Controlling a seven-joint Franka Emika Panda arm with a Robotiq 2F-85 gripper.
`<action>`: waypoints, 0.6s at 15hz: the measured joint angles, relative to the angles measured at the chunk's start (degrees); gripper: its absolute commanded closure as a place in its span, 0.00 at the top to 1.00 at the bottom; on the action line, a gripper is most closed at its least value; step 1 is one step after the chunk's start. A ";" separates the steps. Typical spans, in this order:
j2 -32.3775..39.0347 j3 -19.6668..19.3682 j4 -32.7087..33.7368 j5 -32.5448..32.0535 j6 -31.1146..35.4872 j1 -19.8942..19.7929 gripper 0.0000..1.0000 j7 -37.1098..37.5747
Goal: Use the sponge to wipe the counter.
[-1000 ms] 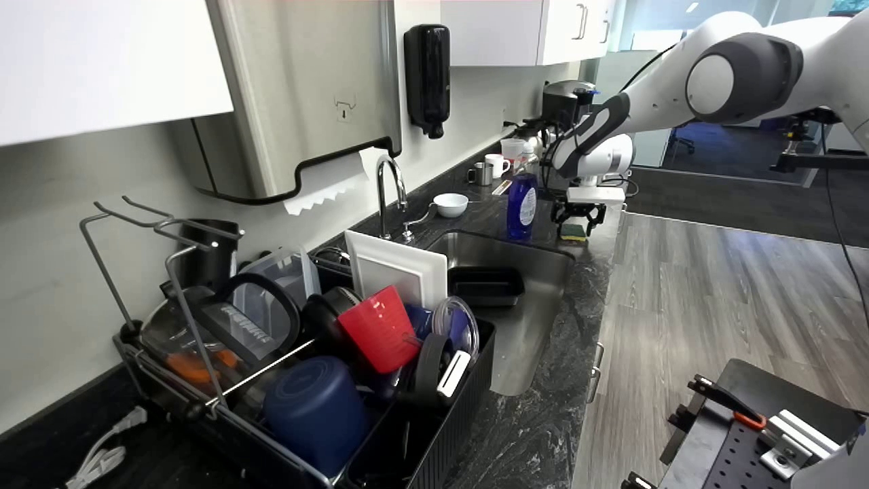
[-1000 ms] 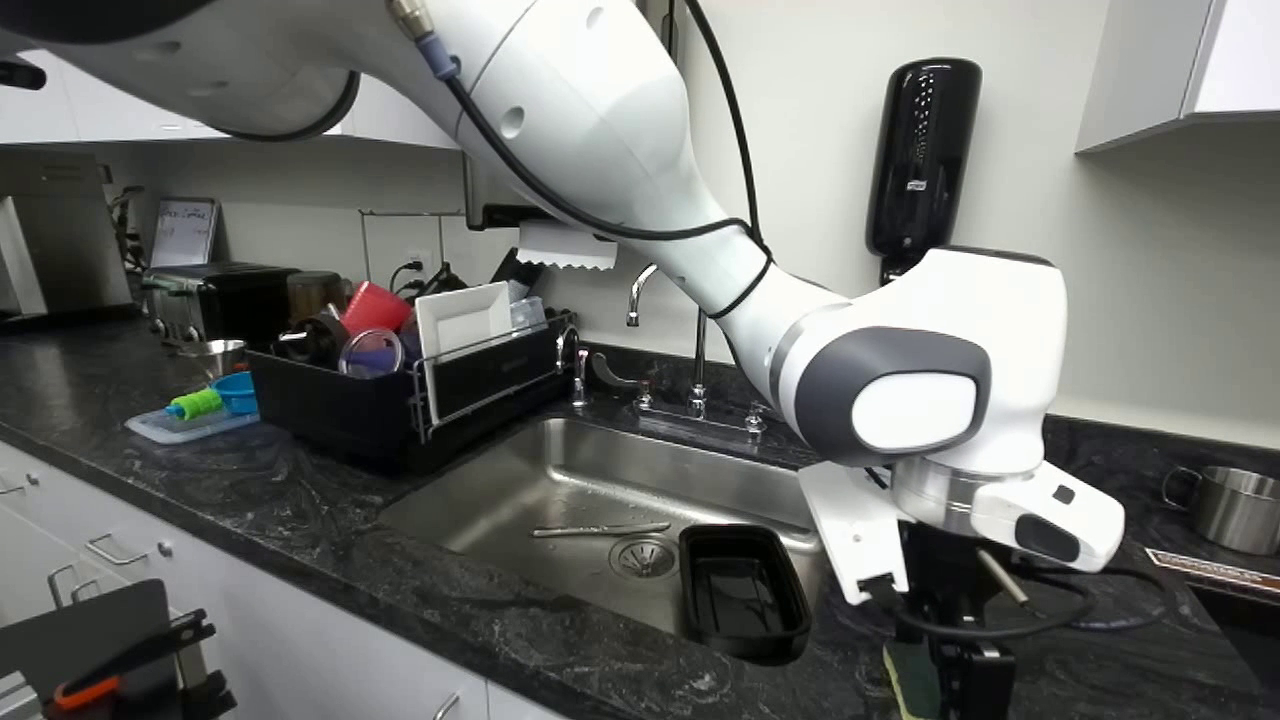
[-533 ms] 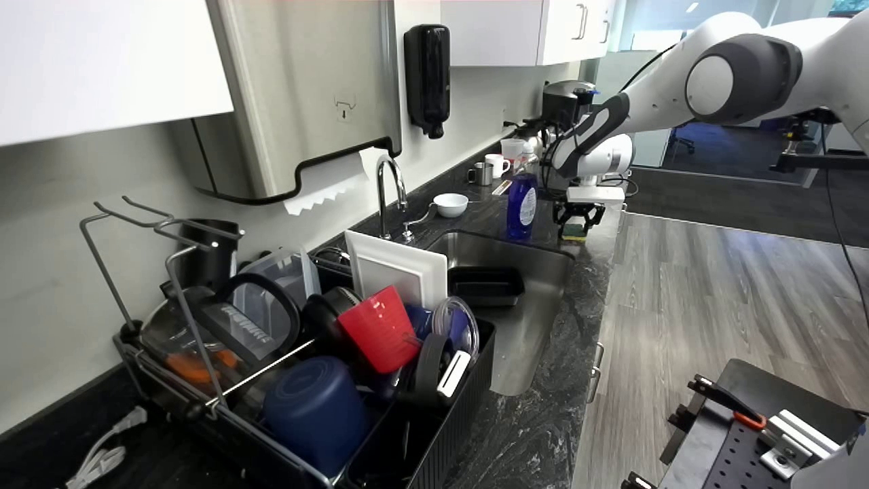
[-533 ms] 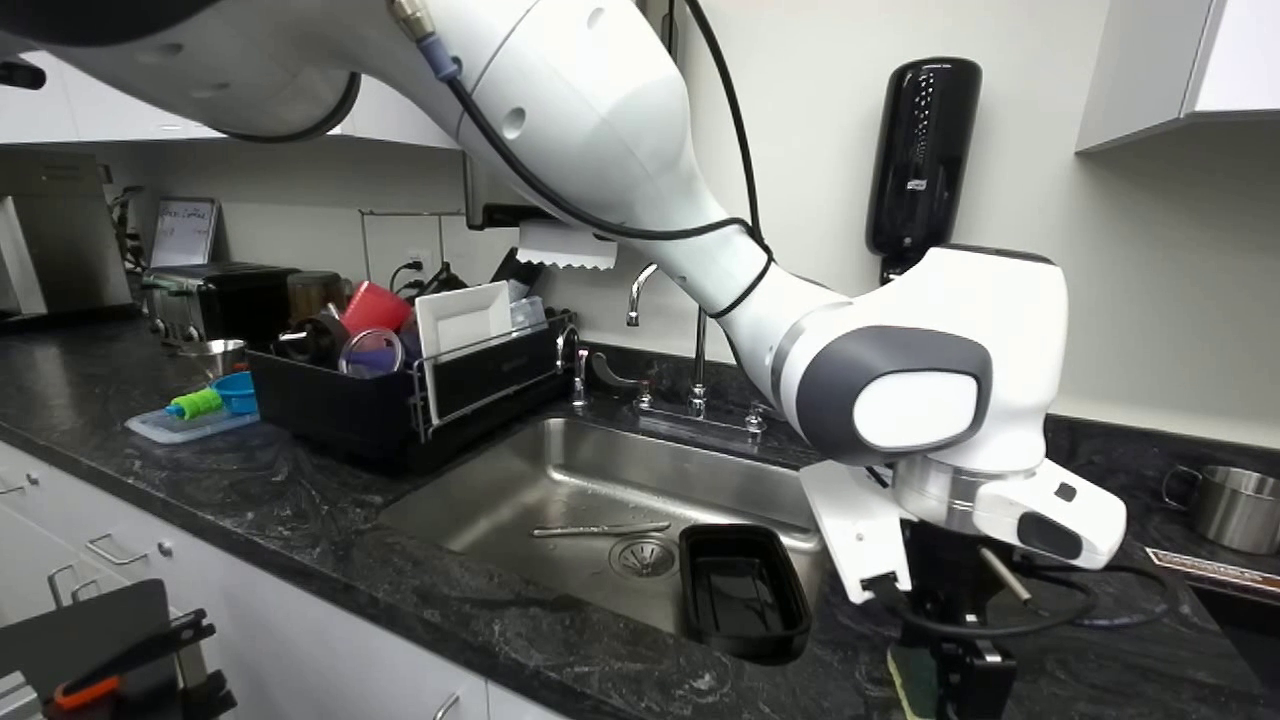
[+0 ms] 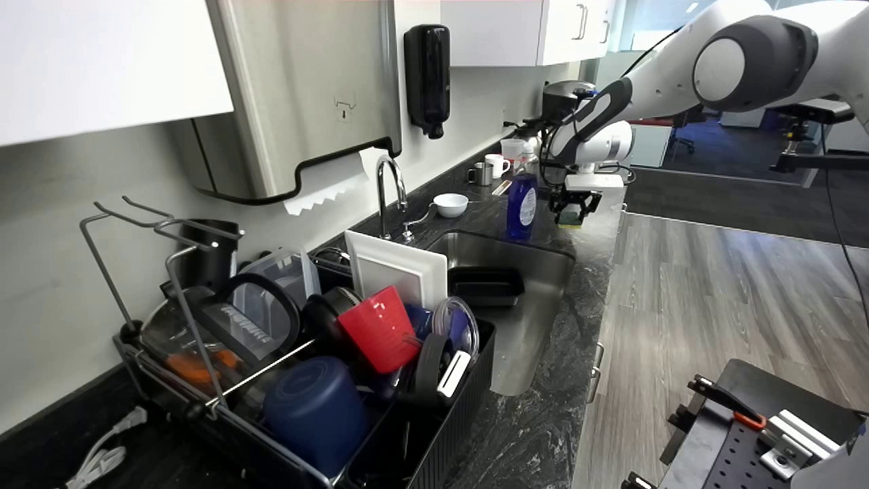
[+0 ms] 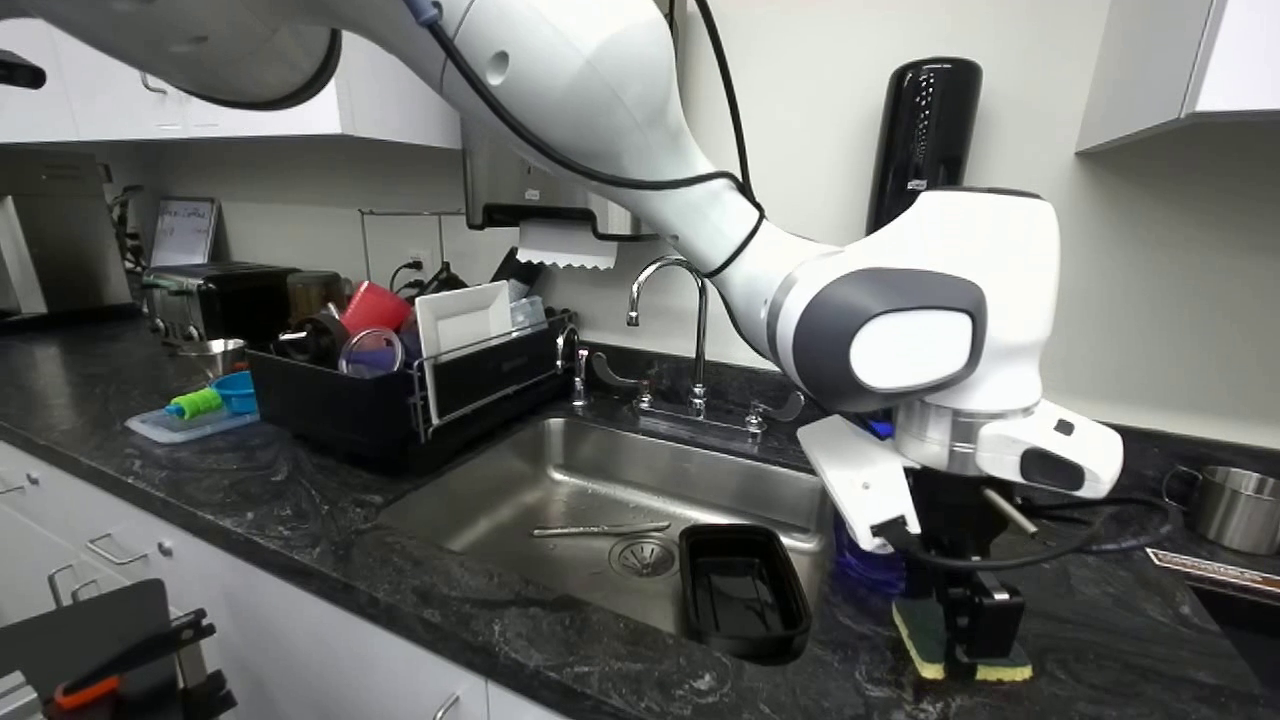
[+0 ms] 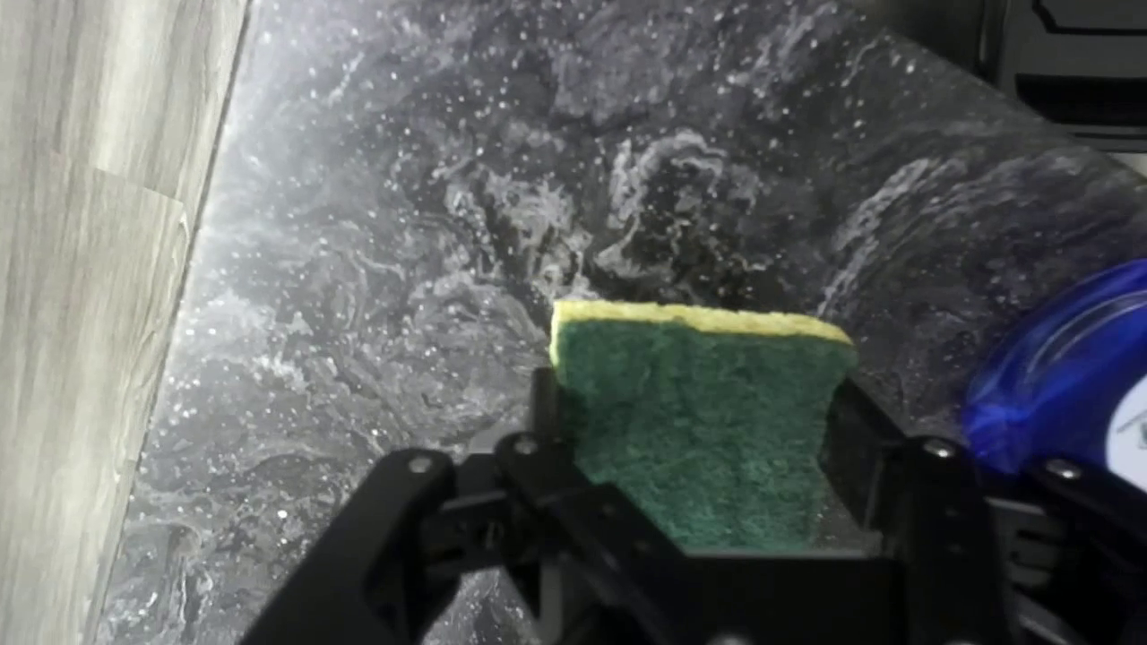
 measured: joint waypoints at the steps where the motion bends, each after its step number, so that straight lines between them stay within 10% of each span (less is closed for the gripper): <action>1: -1.38 0.00 -1.13 -0.08 -0.05 0.35 0.44 -0.51; 9: -15.24 -0.18 -17.82 -2.28 -0.85 3.32 0.44 -3.30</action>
